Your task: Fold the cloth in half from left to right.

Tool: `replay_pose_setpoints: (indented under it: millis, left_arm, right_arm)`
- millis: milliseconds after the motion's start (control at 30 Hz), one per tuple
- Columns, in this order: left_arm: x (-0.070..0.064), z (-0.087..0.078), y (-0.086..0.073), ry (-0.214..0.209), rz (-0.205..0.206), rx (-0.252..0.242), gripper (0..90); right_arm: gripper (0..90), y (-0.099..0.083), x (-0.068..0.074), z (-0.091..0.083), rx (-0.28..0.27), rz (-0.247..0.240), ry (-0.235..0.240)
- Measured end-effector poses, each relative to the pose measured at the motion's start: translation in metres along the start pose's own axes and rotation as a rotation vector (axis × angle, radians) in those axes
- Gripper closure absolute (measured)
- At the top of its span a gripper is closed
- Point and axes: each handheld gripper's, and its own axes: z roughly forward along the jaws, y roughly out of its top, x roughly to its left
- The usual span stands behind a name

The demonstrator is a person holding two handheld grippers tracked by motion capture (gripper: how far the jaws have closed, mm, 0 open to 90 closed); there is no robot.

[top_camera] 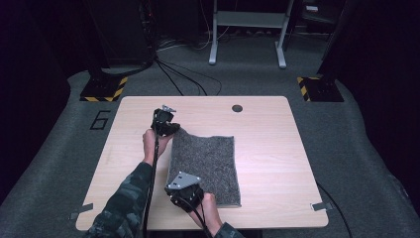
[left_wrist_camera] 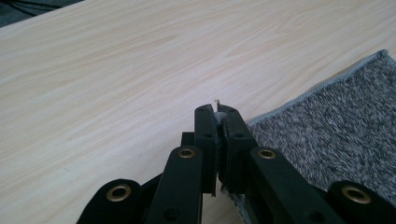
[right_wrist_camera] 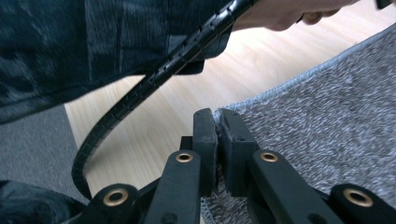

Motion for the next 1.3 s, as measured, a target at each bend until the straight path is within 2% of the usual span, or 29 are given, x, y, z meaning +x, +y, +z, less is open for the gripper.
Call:
replay_pose_setpoints:
  millis: [67, 133, 267, 433, 533, 667, 833, 1033, 1300]
  left_arm:
    - [0.002, -0.005, 0.003, 0.007, -0.009, -0.008, 86.3]
    - [0.003, -0.016, 0.009, 0.026, 0.002, -0.016, 86.3]
    - [0.004, -0.025, 0.017, 0.033, 0.008, -0.020, 86.2]
    - [-0.005, -0.029, 0.026, 0.037, 0.039, -0.018, 86.0]
    - [-0.013, -0.024, 0.029, 0.035, 0.052, -0.004, 85.7]
    - [-0.026, -0.012, 0.032, 0.016, 0.067, 0.001, 85.6]
    - [-0.036, -0.003, 0.035, 0.003, 0.077, 0.003, 85.5]
    - [-0.049, 0.011, 0.037, -0.028, 0.070, 0.000, 85.6]
    - [-0.068, 0.028, 0.039, -0.066, 0.078, -0.001, 85.0]
  right_arm:
    - [85.7, 0.004, 0.001, -0.003, -0.023, 0.001, 0.000]
    - [85.7, 0.011, 0.004, -0.006, -0.057, -0.017, -0.011]
    - [85.8, 0.013, 0.004, -0.010, -0.077, -0.014, -0.010]
    - [85.7, 0.012, 0.004, -0.018, -0.103, -0.001, -0.023]
    - [85.7, 0.011, 0.002, -0.023, -0.092, -0.004, -0.029]
    - [85.7, 0.001, -0.004, -0.032, -0.070, 0.002, -0.060]
    - [85.6, -0.006, -0.006, -0.037, -0.045, -0.004, -0.087]
    - [85.6, -0.014, -0.010, -0.045, -0.035, 0.022, -0.129]
    - [85.5, -0.033, -0.020, -0.058, -0.006, 0.051, -0.156]
